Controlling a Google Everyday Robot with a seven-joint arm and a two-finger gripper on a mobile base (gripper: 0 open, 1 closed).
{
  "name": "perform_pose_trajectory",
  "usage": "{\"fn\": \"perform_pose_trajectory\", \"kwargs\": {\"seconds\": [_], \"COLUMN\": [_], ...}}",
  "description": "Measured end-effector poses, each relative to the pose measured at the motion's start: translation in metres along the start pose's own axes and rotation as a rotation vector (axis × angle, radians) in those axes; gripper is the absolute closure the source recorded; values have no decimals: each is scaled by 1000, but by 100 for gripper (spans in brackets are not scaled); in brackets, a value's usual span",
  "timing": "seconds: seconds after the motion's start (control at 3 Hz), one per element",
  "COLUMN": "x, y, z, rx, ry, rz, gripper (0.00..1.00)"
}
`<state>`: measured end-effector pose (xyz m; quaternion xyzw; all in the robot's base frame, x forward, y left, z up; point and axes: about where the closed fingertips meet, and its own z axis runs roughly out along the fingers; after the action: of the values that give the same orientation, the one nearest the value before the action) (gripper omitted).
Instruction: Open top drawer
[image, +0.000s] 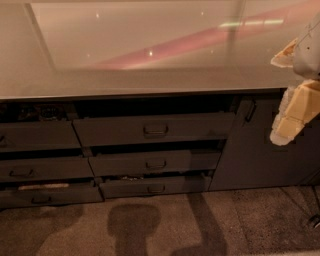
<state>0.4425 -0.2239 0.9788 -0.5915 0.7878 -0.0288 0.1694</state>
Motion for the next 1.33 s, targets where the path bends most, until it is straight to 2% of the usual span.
{"fn": "perform_pose_trajectory", "kwargs": {"seconds": [0.67, 1.33], "x": [7, -15], "y": [-8, -33], "z": [-1, 104], "rx": [0, -236], "ry": [-23, -75], "rz": [35, 14], "gripper": [0, 0]}}
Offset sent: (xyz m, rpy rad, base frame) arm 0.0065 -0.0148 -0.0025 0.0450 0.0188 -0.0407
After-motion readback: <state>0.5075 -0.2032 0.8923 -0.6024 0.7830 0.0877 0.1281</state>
